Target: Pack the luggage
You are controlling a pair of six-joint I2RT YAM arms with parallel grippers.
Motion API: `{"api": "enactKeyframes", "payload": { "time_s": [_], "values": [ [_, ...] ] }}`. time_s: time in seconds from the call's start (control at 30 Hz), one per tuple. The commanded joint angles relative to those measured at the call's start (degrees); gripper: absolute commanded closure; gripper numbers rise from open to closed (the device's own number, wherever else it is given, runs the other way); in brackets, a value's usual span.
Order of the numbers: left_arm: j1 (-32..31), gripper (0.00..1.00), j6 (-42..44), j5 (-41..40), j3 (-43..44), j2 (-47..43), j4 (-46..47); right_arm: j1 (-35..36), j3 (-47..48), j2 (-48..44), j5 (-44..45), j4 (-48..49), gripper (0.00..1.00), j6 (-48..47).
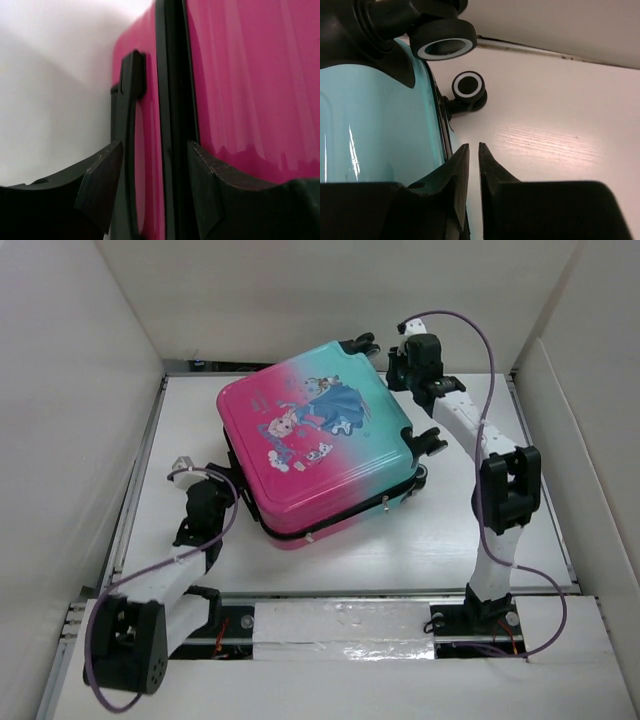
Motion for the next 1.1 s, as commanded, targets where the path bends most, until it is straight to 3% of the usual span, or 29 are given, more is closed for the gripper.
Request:
{"api": "enactKeyframes", "payload": {
  "time_s": [0.0, 0.03, 0.07, 0.17, 0.23, 0.3, 0.37, 0.4, 0.43, 0.47, 0.53, 0.77, 0.93, 1.07],
  "values": [
    [-4.8, 0.50, 0.6, 14.1, -3.5, -8.0, -2.0, 7.9, 1.5, -7.1, -15.6, 1.9, 0.74, 3.9],
    [-4.8, 0.49, 1.1, 13.3, -3.9, -10.1, -4.5, 6.8, -0.4, -8.8, -15.3, 2.9, 0.66, 4.1],
    [-4.8, 0.49, 1.3, 12.5, -4.0, -13.7, -6.3, 6.3, -2.1, -10.9, -15.2, 3.7, 0.51, 4.3],
    [-4.8, 0.44, 3.0, 9.0, -2.7, -19.3, -12.1, 4.5, -9.2, -18.9, -14.1, 5.6, 0.30, 4.3],
    [-4.8, 0.34, 3.9, 5.3, -1.7, -21.1, -14.8, 2.9, -14.3, -25.1, -12.4, 6.0, 0.22, 4.0],
    [-4.8, 0.29, 3.7, 3.6, -0.5, -23.7, -16.6, 2.9, -18.6, -29.7, -11.2, 6.3, 0.21, 4.0],
    [-4.8, 0.28, 2.6, 1.7, -1.4, -25.9, -16.6, 2.2, -27.0, -37.9, -10.4, 7.7, 0.27, 4.8],
    [-4.8, 0.29, 2.0, 0.9, -1.7, -26.5, -16.4, 2.2, -30.2, -41.0, -9.9, 8.7, 0.36, 5.2],
    [-4.8, 0.29, 1.5, -1.1, -2.2, -27.0, -15.9, 2.2, -33.7, -44.3, -10.3, 9.7, 0.50, 5.5],
    [-4.8, 0.31, 0.5, -2.2, -2.9, -27.4, -15.6, 3.2, -41.3, -50.8, -10.1, 11.2, 0.73, 6.9],
    [-4.8, 0.34, 0.0, -4.3, -3.2, -27.3, -14.8, 5.2, -48.4, -56.7, -6.9, 13.2, 0.92, 9.0],
    [-0.2, 0.62, -0.5, -2.5, -1.9, -18.2, -15.3, 6.3, -69.8, -72.2, -3.5, 10.6, 0.93, 13.6],
    [0.3, 0.65, 1.7, 3.6, -0.8, -12.7, -12.8, 5.0, -75.6, -72.1, -3.7, 12.6, 0.87, 15.4],
    [0.3, 0.57, 4.1, 8.1, 0.8, -6.3, -9.9, 3.9, -74.5, -67.8, -1.8, 15.0, 0.76, 16.1]
  ]
}}
